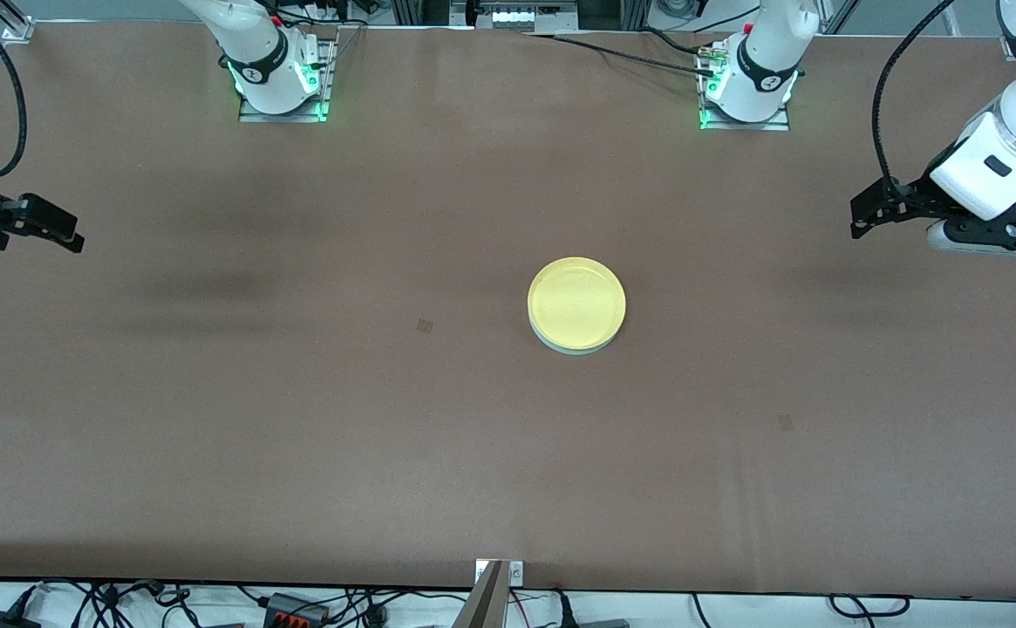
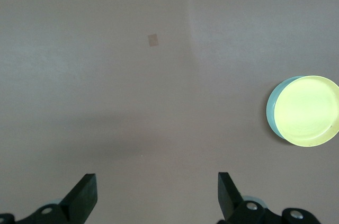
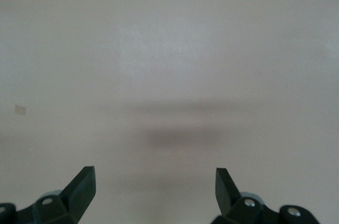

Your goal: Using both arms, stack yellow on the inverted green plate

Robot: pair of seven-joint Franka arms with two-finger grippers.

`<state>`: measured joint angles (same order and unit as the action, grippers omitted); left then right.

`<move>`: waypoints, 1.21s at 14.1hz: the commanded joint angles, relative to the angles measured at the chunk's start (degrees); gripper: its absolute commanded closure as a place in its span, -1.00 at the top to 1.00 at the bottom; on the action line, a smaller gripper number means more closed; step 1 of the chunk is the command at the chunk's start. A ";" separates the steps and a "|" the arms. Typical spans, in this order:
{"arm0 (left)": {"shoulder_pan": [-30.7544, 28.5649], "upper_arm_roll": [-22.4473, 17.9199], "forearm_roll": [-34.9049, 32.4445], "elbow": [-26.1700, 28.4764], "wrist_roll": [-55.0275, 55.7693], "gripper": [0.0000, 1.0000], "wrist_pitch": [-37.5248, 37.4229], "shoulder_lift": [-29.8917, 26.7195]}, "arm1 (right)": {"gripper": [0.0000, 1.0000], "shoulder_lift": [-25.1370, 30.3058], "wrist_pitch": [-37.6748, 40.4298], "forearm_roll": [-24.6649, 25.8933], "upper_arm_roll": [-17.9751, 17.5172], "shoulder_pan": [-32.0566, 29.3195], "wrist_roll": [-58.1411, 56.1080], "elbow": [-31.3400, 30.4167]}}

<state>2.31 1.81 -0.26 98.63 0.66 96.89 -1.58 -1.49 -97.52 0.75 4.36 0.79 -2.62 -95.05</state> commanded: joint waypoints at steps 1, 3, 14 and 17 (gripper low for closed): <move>0.15 0.39 -1.15 -0.98 -0.58 1.00 -1.00 0.00 | 1.00 4.92 -3.29 0.92 -0.76 -0.18 -0.81 -6.54; 0.59 0.30 -1.15 -1.07 -0.40 1.00 -1.00 0.00 | 1.00 4.31 -2.16 0.75 -0.84 0.26 -0.81 -5.32; 0.50 1.01 -1.06 -1.16 -0.13 1.00 -0.65 0.09 | 1.00 4.31 -0.48 0.92 -0.93 -1.13 -0.72 -4.70; 0.59 1.01 -0.80 -1.16 -0.05 1.00 -0.65 0.09 | 1.00 4.48 -0.75 0.84 -3.22 -2.90 -0.72 -4.62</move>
<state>2.99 2.53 -0.26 98.45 0.70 96.84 -1.62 1.66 -98.38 0.90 3.17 -0.29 -2.76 -99.01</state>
